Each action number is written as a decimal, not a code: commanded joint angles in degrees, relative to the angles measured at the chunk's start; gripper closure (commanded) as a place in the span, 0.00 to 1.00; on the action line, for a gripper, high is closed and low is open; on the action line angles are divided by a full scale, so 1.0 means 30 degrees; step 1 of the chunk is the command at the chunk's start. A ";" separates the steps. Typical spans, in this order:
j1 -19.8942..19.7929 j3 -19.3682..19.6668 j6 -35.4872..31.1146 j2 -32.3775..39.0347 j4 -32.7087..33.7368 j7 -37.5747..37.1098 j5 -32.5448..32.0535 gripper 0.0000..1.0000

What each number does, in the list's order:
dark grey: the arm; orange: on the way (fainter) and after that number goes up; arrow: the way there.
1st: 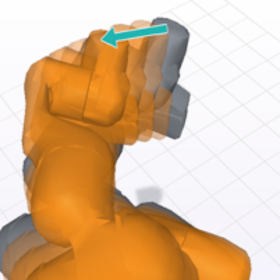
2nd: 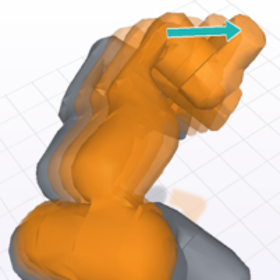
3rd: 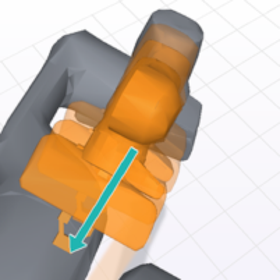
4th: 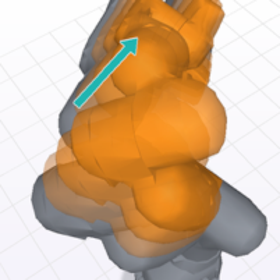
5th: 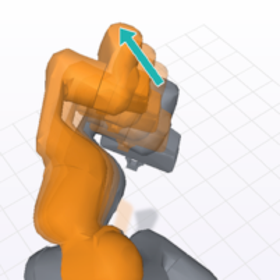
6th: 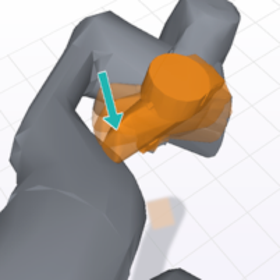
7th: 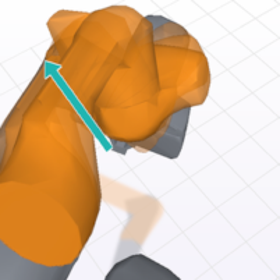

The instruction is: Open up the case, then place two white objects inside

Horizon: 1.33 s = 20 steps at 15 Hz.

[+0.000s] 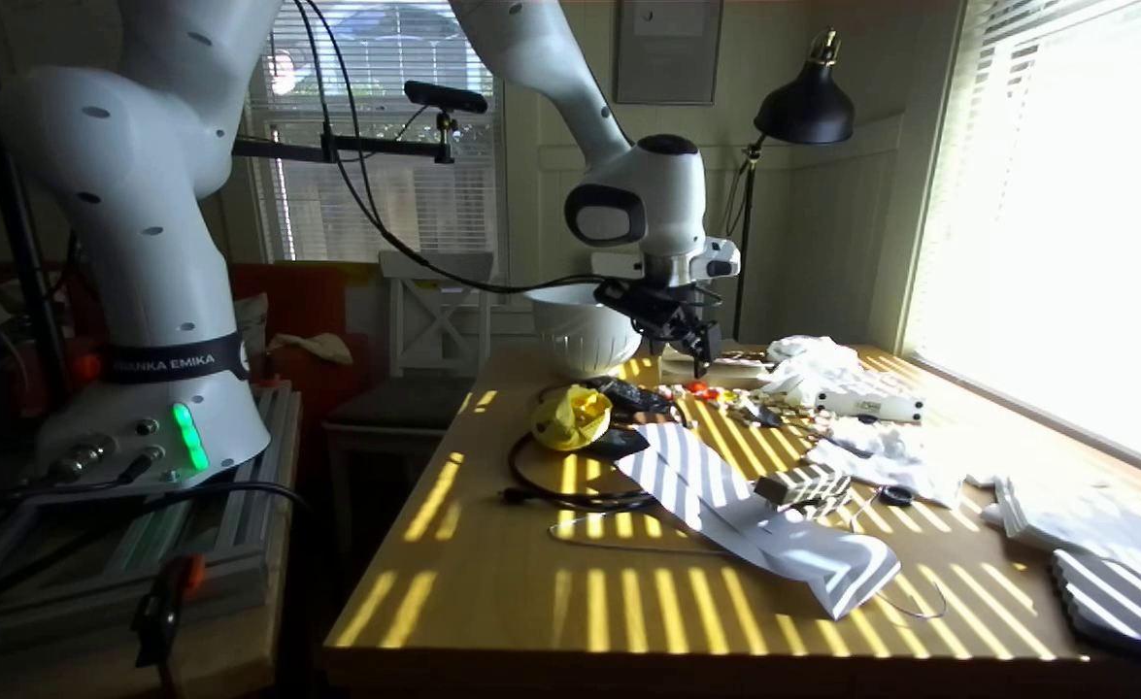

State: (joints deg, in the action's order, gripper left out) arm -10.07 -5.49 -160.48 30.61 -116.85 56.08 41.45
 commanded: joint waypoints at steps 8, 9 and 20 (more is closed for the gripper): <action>-0.2000 -0.1416 0.2124 0.3308 0.4748 -0.2064 -0.5530 0.00; -0.2020 -0.1444 0.2118 0.3306 0.4716 -0.2061 -0.5540 0.00; -0.1246 -0.0431 -0.2587 0.5398 0.5939 -0.7211 -0.9043 0.00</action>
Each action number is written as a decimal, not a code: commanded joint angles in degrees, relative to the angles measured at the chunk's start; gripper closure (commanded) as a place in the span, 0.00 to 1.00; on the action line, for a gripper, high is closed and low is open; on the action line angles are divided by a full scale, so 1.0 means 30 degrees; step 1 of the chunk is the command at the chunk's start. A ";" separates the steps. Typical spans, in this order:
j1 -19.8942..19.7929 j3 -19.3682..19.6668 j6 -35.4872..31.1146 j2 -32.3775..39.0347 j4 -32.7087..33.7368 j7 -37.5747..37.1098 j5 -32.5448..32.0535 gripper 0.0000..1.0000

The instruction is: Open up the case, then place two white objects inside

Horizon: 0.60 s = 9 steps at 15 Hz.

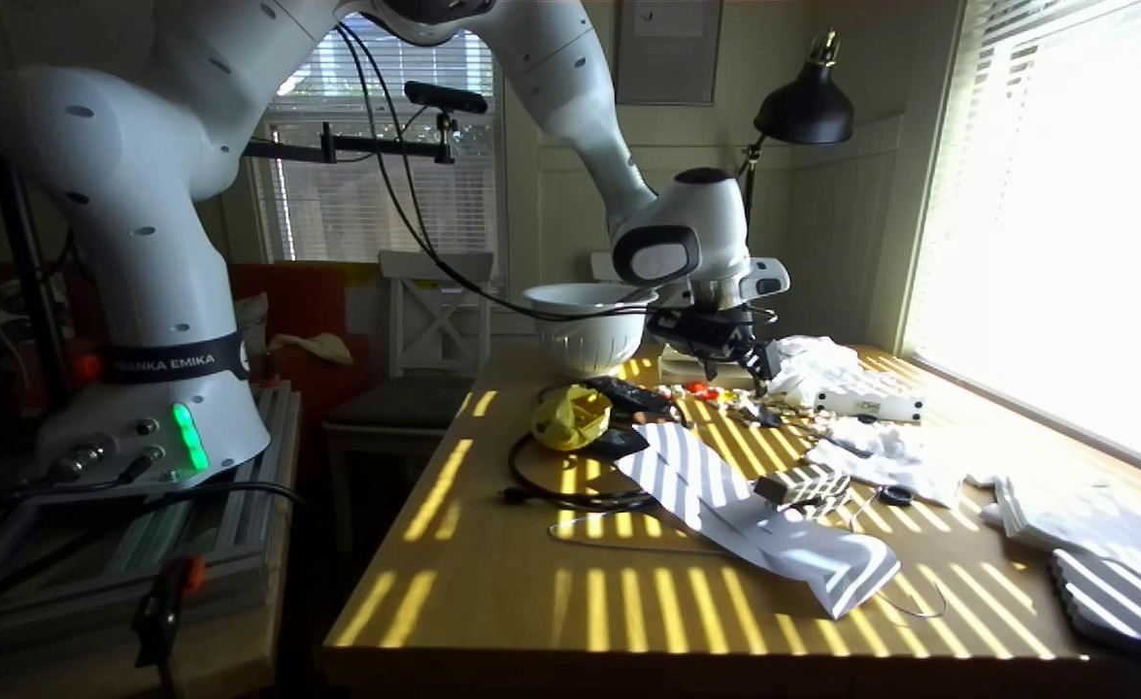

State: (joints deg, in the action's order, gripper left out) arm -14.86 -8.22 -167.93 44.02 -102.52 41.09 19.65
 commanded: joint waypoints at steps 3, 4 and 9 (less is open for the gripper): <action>0.0672 0.0636 -0.0061 0.1517 0.2278 -0.4279 -0.3181 0.00; 0.0808 0.0659 -0.0057 0.1724 0.2634 -0.4949 -0.3566 0.00; 0.2561 0.2130 0.0041 0.2634 0.4145 -0.8161 -0.5318 0.00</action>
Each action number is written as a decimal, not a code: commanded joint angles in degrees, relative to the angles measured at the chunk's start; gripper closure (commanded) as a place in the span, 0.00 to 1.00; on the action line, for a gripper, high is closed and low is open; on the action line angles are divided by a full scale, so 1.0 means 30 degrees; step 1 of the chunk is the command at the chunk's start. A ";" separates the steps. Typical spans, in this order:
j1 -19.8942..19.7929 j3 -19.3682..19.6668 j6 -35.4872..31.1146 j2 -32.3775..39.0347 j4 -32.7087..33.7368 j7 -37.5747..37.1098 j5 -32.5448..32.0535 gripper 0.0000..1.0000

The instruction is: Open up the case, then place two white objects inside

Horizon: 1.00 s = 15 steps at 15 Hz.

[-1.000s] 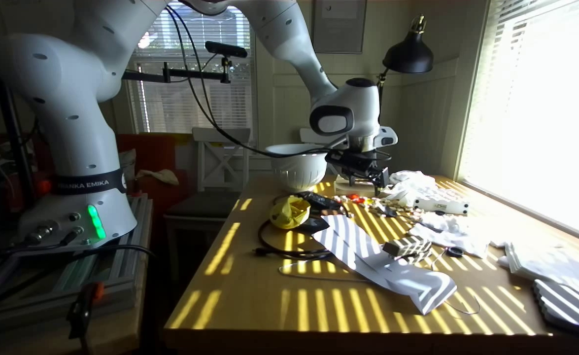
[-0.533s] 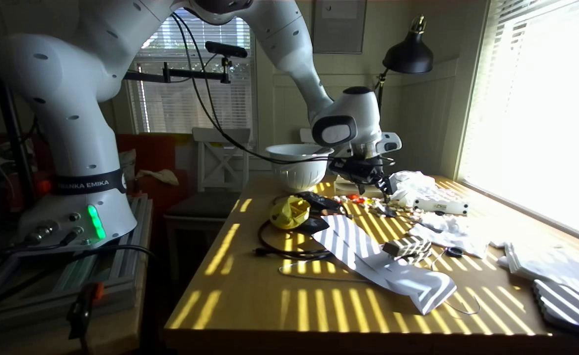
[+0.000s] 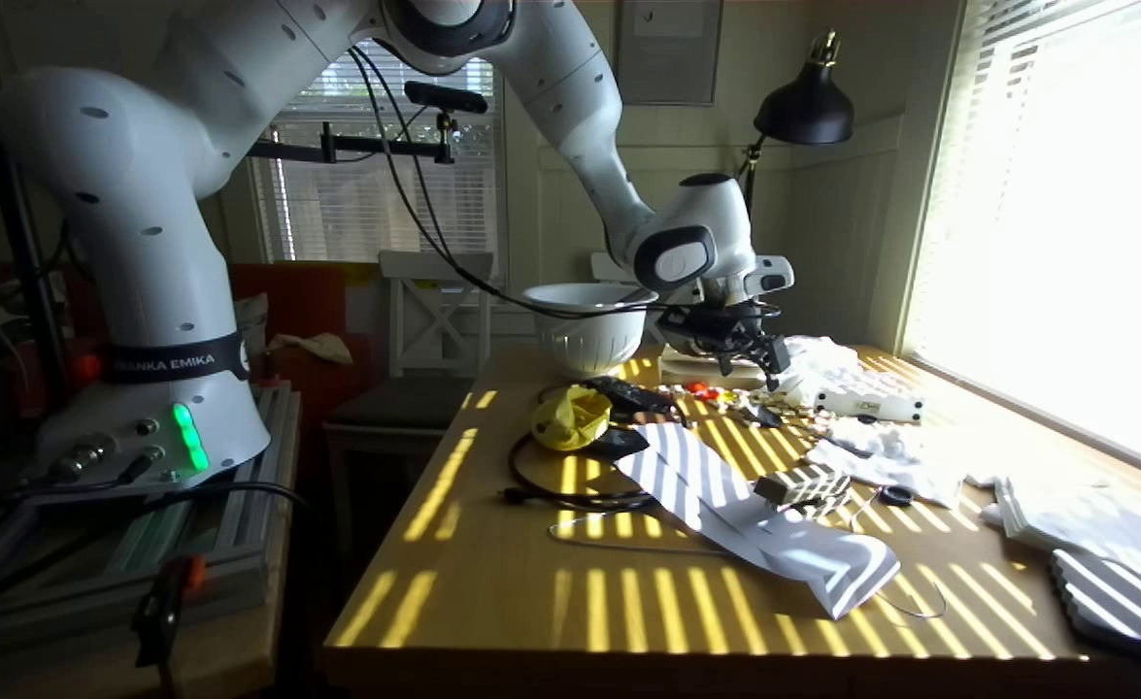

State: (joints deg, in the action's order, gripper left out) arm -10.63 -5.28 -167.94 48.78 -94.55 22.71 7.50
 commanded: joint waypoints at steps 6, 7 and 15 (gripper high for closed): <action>0.2614 0.2838 0.0527 0.2287 0.3020 -0.4560 -0.2165 0.04; 0.2725 0.2909 0.0795 0.2491 0.3308 -0.4740 -0.2240 0.09; 0.3274 0.3325 0.3108 0.2487 0.3994 -0.5370 -0.2871 0.67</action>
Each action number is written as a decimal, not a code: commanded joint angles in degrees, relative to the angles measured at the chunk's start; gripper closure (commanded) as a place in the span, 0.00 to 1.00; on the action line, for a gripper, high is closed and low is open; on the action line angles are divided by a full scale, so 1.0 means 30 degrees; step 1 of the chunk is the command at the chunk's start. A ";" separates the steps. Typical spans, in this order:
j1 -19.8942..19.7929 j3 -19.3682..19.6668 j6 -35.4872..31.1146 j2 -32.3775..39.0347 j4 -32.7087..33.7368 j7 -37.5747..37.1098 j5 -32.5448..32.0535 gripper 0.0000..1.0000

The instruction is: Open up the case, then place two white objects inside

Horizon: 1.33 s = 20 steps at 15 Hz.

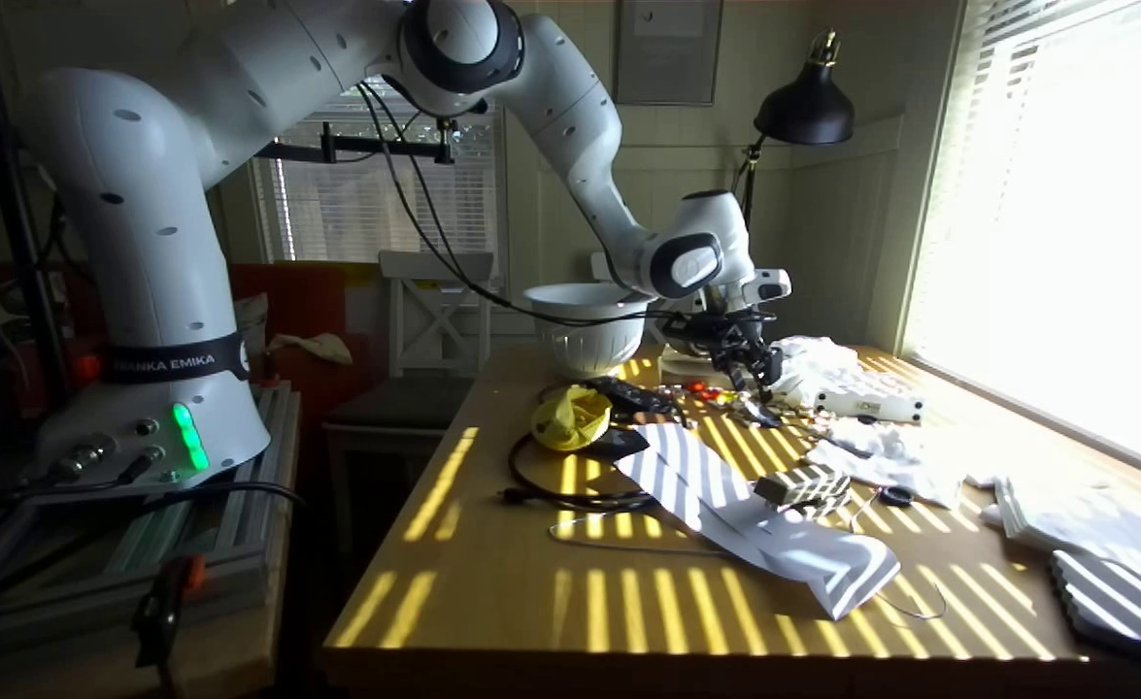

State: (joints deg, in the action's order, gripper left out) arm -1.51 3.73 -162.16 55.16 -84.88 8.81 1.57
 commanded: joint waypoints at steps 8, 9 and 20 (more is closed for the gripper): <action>-0.0204 -0.0109 0.1503 -0.0922 -0.0213 0.0229 -0.1546 0.94; -0.0530 -0.0434 0.1160 -0.1589 -0.0963 0.0722 -0.1514 0.94; -1.0409 -1.0233 0.1751 -0.8782 -1.0246 0.9933 0.3813 0.94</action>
State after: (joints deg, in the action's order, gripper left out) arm -24.47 -20.20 -159.90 36.78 -104.70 30.76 6.53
